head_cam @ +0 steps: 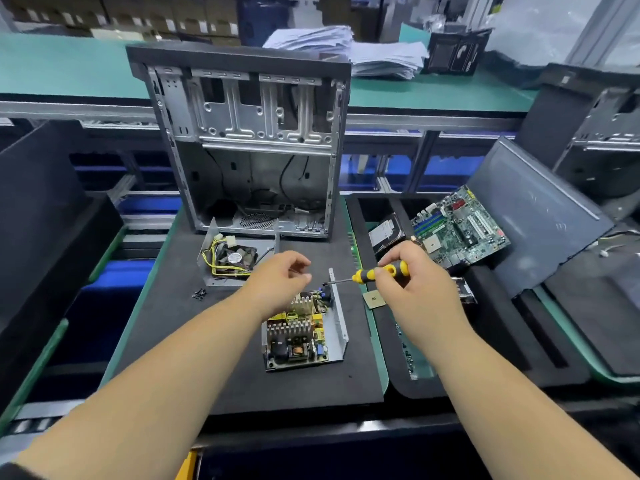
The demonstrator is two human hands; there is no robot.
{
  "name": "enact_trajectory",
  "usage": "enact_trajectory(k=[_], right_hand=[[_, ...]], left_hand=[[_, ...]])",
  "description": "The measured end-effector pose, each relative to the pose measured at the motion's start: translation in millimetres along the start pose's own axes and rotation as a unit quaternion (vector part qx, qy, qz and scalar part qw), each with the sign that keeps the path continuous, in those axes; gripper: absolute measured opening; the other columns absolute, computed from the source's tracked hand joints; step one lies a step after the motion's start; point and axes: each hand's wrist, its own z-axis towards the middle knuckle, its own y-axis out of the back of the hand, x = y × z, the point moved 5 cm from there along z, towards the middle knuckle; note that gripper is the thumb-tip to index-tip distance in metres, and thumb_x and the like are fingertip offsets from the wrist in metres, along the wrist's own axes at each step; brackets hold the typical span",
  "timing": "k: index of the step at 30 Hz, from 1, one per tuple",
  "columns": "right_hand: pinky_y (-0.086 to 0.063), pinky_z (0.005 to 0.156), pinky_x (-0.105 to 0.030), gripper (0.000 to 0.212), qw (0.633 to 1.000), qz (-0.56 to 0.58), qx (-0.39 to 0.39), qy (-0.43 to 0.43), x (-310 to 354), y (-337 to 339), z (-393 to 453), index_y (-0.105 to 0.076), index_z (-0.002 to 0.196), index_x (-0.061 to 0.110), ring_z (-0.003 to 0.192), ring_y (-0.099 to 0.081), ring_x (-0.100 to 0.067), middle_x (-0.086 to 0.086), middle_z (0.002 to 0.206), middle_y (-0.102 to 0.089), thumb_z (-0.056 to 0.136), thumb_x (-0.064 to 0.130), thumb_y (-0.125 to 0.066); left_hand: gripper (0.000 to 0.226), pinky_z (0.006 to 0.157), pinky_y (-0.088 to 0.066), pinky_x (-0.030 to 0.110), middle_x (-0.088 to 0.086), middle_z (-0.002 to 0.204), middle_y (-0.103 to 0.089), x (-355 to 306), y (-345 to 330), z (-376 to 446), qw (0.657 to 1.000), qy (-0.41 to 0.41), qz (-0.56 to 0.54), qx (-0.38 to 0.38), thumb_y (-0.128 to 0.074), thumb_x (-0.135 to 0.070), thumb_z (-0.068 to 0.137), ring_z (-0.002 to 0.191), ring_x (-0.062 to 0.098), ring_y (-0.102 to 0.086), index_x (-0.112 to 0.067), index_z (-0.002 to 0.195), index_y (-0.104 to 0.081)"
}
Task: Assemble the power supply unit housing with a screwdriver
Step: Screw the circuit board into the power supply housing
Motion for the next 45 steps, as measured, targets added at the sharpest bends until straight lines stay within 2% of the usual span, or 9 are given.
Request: enact_trajectory(k=[2,4,6,9,13,16,25,35,45], right_hand=[[-0.036,0.045,-0.02,0.008,0.999,-0.052,0.011,0.004,1.1,-7.7,5.2,-0.052,0.086,0.028,0.055,-0.046,-0.008,0.01,0.072,-0.058,0.087,0.027,-0.06],[-0.038,0.048,-0.027,0.011,0.995,-0.096,0.025,0.009,2.2,-15.8,10.6,-0.05,0.086,0.029,0.057,-0.047,-0.01,0.006,0.069,-0.057,0.087,0.028,-0.06],[-0.037,0.049,-0.029,0.012,0.99,-0.133,0.042,0.017,3.3,-23.5,16.2,-0.049,0.084,0.03,0.06,-0.048,-0.01,0.004,0.065,-0.056,0.088,0.028,-0.06],[-0.032,0.049,-0.027,0.012,0.982,-0.174,0.071,0.028,3.1,-34.8,23.3,-0.047,0.086,0.029,0.064,-0.048,-0.008,0.004,0.064,-0.053,0.088,0.029,-0.059],[-0.03,0.048,-0.026,0.014,0.973,-0.207,0.092,0.036,0.5,-46.3,30.0,-0.045,0.086,0.03,0.064,-0.047,-0.007,0.007,0.062,-0.049,0.088,0.03,-0.058],[-0.029,0.049,-0.027,0.014,0.969,-0.221,0.104,0.038,-1.9,-52.4,35.5,-0.044,0.086,0.03,0.06,-0.046,-0.008,0.007,0.062,-0.048,0.087,0.031,-0.058],[-0.04,0.056,-0.033,0.013,0.958,-0.254,0.127,0.046,-3.6,-65.2,46.7,-0.047,0.087,0.026,0.067,-0.048,-0.013,0.005,0.067,-0.051,0.086,0.029,-0.06],[-0.037,0.053,-0.03,0.013,0.941,-0.294,0.146,0.085,-2.5,-76.8,52.3,-0.047,0.088,0.024,0.066,-0.049,-0.017,0.005,0.068,-0.053,0.085,0.028,-0.059],[-0.036,0.052,-0.03,0.013,0.933,-0.311,0.157,0.089,-6.4,-85.4,52.7,-0.048,0.088,0.022,0.069,-0.05,-0.021,0.004,0.07,-0.054,0.085,0.028,-0.059]], left_hand=[[0.03,0.094,-0.045,0.028,-0.003,0.12,-0.059,4.2,-9.7,21.0,0.991,-0.046,0.123,0.033,-0.058,-0.029,0.094,0.105,0.013,-0.057,-0.022,0.123,-0.06],[0.032,0.1,-0.044,0.038,0.002,0.125,-0.055,8.1,-20.5,42.1,0.959,-0.092,0.26,0.067,-0.052,-0.033,0.096,0.114,0.022,-0.054,-0.022,0.125,-0.06],[0.034,0.095,-0.046,0.041,0.004,0.12,-0.057,12.4,-30.2,59.9,0.923,-0.107,0.358,0.094,-0.046,-0.04,0.098,0.113,0.027,-0.052,-0.022,0.119,-0.065],[0.046,0.077,-0.048,0.036,0.005,0.097,-0.064,21.1,-47.2,78.5,0.897,-0.084,0.406,0.154,-0.043,-0.054,0.095,0.095,0.029,-0.058,-0.018,0.096,-0.071],[0.05,0.058,-0.041,0.03,0.002,0.063,-0.059,28.9,-62.0,88.3,0.918,-0.012,0.317,0.238,-0.054,-0.06,0.084,0.062,0.022,-0.053,-0.013,0.071,-0.065],[0.043,0.054,-0.039,0.028,0.0,0.056,-0.055,29.5,-63.9,91.0,0.93,-0.015,0.28,0.235,-0.062,-0.054,0.08,0.056,0.02,-0.05,-0.015,0.061,-0.062],[0.012,0.058,-0.035,0.028,0.002,0.065,-0.049,36.8,-65.3,91.7,0.955,0.02,0.176,0.239,-0.061,-0.033,0.076,0.061,0.021,-0.041,-0.023,0.07,-0.059],[0.024,0.069,-0.048,0.029,0.004,0.085,-0.069,44.4,-61.7,89.2,0.972,0.068,0.084,0.211,-0.073,-0.032,0.072,0.073,0.02,-0.056,-0.014,0.088,-0.068],[0.032,0.073,-0.05,0.035,-0.001,0.081,-0.062,47.4,-60.5,92.1,0.982,0.055,0.079,0.164,-0.079,-0.037,0.071,0.076,0.018,-0.057,-0.021,0.085,-0.055]])
